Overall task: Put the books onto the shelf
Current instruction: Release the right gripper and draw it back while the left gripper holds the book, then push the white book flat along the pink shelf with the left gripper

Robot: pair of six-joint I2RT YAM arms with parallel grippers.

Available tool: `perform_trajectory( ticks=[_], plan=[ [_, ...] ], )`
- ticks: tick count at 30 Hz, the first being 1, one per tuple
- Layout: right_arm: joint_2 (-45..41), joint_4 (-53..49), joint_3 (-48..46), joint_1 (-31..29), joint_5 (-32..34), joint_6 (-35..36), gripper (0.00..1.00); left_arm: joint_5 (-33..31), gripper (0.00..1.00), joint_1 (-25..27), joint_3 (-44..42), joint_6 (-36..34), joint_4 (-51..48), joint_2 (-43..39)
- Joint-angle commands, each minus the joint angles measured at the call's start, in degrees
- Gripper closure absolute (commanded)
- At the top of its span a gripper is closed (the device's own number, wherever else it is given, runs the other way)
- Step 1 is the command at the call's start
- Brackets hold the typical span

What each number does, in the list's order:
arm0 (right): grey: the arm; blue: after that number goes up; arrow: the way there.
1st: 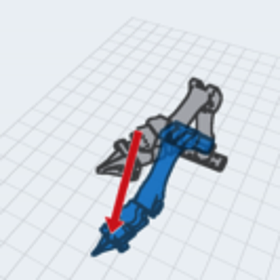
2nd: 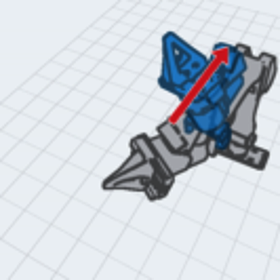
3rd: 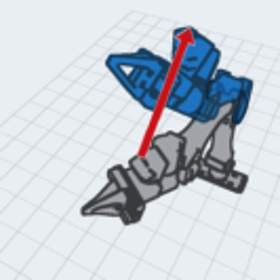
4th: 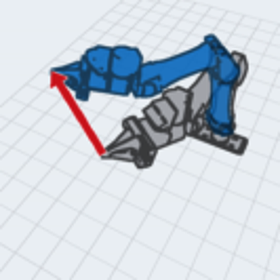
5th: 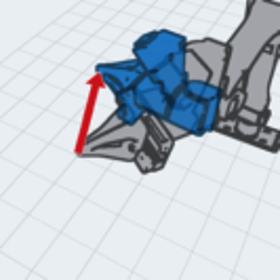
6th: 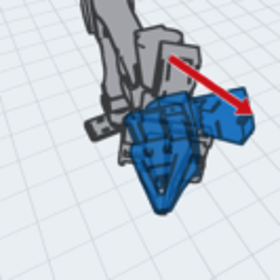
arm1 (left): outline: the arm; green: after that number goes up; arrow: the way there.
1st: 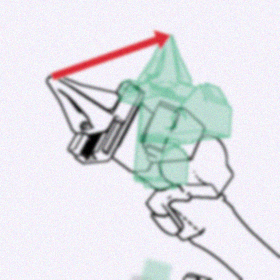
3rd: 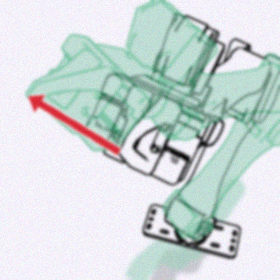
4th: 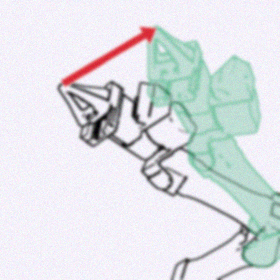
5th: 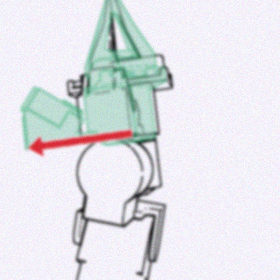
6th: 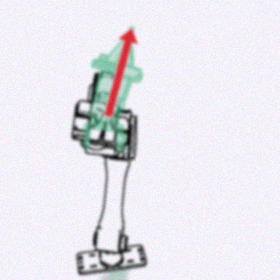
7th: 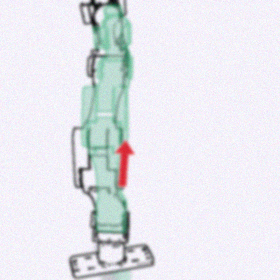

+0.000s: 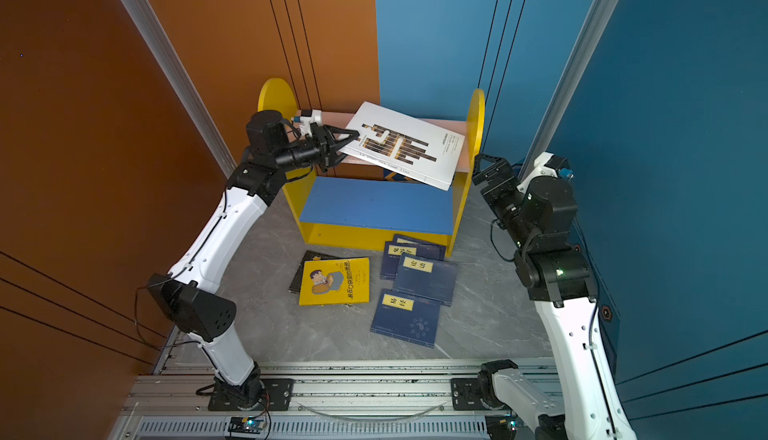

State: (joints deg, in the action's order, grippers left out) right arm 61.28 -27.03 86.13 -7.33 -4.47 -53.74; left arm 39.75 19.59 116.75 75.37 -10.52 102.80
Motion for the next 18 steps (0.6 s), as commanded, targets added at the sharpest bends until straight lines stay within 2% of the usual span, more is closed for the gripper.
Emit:
perform_trajectory(
  ticks=[1, 5, 12, 18],
  plan=[
    [3.25, -2.03, 3.32, 1.89, -4.74, 5.57, 0.01, -4.83, 0.68, 1.59, 2.88, 0.65, 1.60, 0.79],
    [6.32, -1.59, 4.90, 2.87, -5.73, 6.49, 0.00, -10.81, 0.70, 3.55, 1.25, 1.71, 3.37, 0.91],
    [9.50, -0.88, 6.40, 3.20, -6.10, 7.66, 0.00, -22.20, 0.79, 6.24, -2.96, 3.64, 8.27, -0.16],
    [9.88, -1.10, 6.62, 4.02, -6.78, 8.27, 0.00, -29.80, 0.80, 6.88, -8.82, 4.32, 11.25, -4.11]
  ],
)
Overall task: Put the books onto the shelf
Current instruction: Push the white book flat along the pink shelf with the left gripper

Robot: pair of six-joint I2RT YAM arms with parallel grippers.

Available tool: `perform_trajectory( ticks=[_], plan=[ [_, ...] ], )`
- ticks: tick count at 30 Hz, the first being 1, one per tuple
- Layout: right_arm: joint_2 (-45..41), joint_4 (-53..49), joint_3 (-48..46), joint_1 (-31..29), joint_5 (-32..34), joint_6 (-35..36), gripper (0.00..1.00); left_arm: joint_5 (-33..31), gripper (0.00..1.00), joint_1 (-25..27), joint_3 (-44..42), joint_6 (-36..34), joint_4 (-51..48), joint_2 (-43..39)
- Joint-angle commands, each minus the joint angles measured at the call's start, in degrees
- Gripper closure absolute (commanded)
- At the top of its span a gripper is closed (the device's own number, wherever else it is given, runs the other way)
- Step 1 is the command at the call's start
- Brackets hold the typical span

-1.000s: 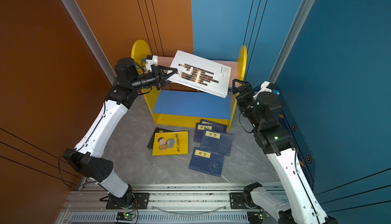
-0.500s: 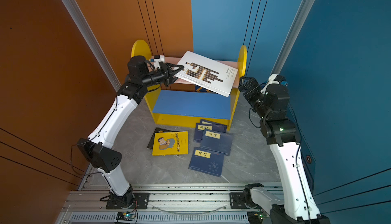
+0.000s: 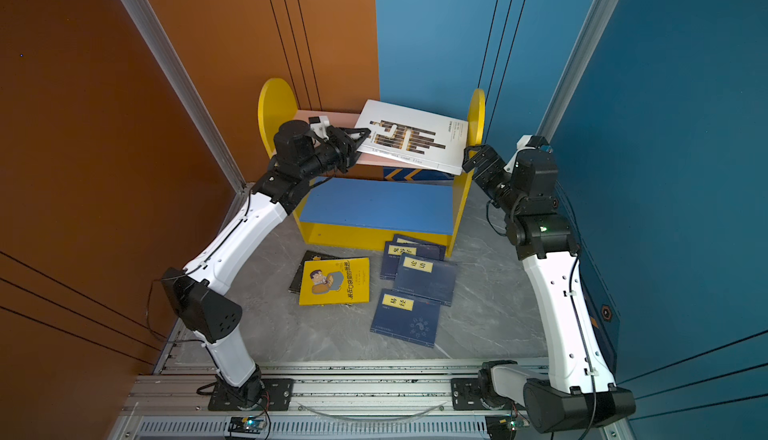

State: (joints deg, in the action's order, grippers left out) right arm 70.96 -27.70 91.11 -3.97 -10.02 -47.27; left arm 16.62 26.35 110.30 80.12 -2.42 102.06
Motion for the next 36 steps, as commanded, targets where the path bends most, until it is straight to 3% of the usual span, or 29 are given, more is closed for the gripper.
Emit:
perform_trajectory(
  ticks=[1, 5, 12, 26, 34, 36],
  plan=[
    [0.18, -0.42, 1.62, 0.87, -1.38, 1.78, 0.00, -7.94, 0.81, 0.14, -3.67, -0.06, 3.48, -4.22],
    [0.43, 0.09, 1.70, 1.97, -2.57, 1.87, 0.00, -11.18, 0.81, 0.53, -5.51, -0.69, 3.44, -6.26],
    [2.85, 1.07, 3.13, 3.68, -5.18, 2.82, 0.00, -5.15, 0.81, 2.75, 2.42, -0.49, 0.01, -0.33],
    [6.92, 1.53, 5.40, 3.11, -6.22, 5.24, 0.03, -4.82, 0.77, 6.28, 3.53, -0.13, 0.29, 2.14],
    [8.57, 0.00, 5.48, 1.14, -2.79, 8.97, 0.08, -7.53, 0.69, 8.54, 0.61, -1.03, 0.17, 0.46],
    [8.85, -0.99, 5.63, 0.36, -1.43, 10.45, 0.09, -8.32, 0.62, 8.96, -0.73, -1.26, 0.21, -0.39]
  ],
)
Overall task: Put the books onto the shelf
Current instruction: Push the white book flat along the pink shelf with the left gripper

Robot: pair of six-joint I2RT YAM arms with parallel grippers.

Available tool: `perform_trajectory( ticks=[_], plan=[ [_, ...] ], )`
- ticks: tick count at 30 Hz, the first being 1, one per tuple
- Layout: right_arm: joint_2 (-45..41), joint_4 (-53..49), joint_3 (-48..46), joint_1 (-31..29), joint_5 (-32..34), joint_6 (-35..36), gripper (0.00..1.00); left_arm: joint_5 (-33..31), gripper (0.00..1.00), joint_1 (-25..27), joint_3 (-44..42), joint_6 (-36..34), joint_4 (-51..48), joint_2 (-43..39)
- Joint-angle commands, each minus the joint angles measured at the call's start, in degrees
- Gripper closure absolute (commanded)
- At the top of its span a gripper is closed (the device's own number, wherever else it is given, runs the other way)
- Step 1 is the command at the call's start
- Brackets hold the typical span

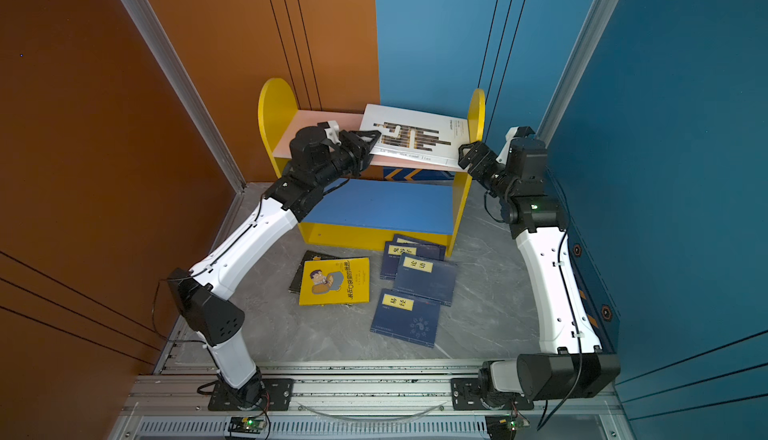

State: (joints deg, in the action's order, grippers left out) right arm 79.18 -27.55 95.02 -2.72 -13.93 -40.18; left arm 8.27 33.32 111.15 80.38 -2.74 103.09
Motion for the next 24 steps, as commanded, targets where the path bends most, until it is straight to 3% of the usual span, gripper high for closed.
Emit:
perform_trajectory(
  ticks=[1, 8, 14, 20, 24],
  plan=[
    [0.75, -1.92, 1.91, -1.28, 3.49, 4.41, 0.09, -0.35, 0.60, 1.99, -2.09, -1.66, 0.49, -1.66],
    [1.04, -7.48, 1.08, -2.18, 11.89, 8.14, 0.17, -4.77, 0.27, 1.77, -4.44, -5.64, -3.50, -5.56],
    [-0.28, -8.28, -0.53, -2.11, 14.16, 8.81, 0.19, -7.79, 0.00, -0.86, -6.88, -8.84, -11.30, -10.85],
    [-1.26, -8.92, -0.54, -2.11, 14.62, 9.08, 0.19, -12.41, 0.02, -3.79, -9.46, -16.60, -20.56, -17.73],
    [-1.69, -8.86, -0.11, -2.11, 13.15, 9.22, 0.18, -10.01, 0.02, -4.37, -6.57, -25.33, -21.10, -18.34]
  ],
)
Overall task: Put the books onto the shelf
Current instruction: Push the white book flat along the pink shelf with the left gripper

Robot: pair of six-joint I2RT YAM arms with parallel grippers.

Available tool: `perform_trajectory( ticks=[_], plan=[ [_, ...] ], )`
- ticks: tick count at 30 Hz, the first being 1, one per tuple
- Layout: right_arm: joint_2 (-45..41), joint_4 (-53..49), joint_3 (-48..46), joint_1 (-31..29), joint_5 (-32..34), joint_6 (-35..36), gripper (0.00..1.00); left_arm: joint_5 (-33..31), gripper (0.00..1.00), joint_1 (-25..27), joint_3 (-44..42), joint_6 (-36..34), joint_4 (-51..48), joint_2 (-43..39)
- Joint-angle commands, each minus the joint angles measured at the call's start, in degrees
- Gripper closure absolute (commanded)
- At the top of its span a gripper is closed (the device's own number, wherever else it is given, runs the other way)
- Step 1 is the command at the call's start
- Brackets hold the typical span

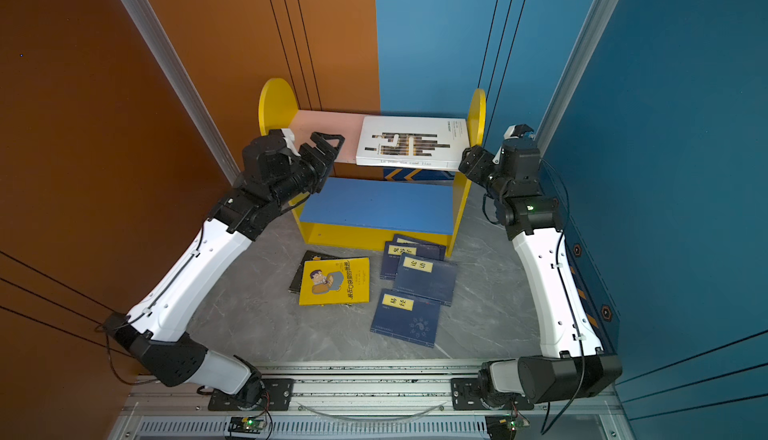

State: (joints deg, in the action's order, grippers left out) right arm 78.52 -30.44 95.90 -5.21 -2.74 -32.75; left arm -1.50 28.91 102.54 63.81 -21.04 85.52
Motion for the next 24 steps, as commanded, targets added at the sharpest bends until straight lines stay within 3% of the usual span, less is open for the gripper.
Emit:
perform_trajectory(
  ticks=[1, 7, 24],
  plan=[
    [-1.20, -5.80, -0.74, 0.40, 1.10, 1.97, 0.17, 1.64, 0.02, 0.22, 3.96, -11.31, -3.15, 0.10],
    [-1.79, -4.92, 0.48, 0.23, -1.31, 2.51, 0.15, 9.45, 0.00, 0.71, 16.11, -16.71, -8.99, 8.13],
    [-2.60, -6.25, -0.01, -1.27, -1.95, 3.62, 0.17, 17.43, 0.02, 2.37, 35.08, -14.82, -10.18, 25.50]
  ],
)
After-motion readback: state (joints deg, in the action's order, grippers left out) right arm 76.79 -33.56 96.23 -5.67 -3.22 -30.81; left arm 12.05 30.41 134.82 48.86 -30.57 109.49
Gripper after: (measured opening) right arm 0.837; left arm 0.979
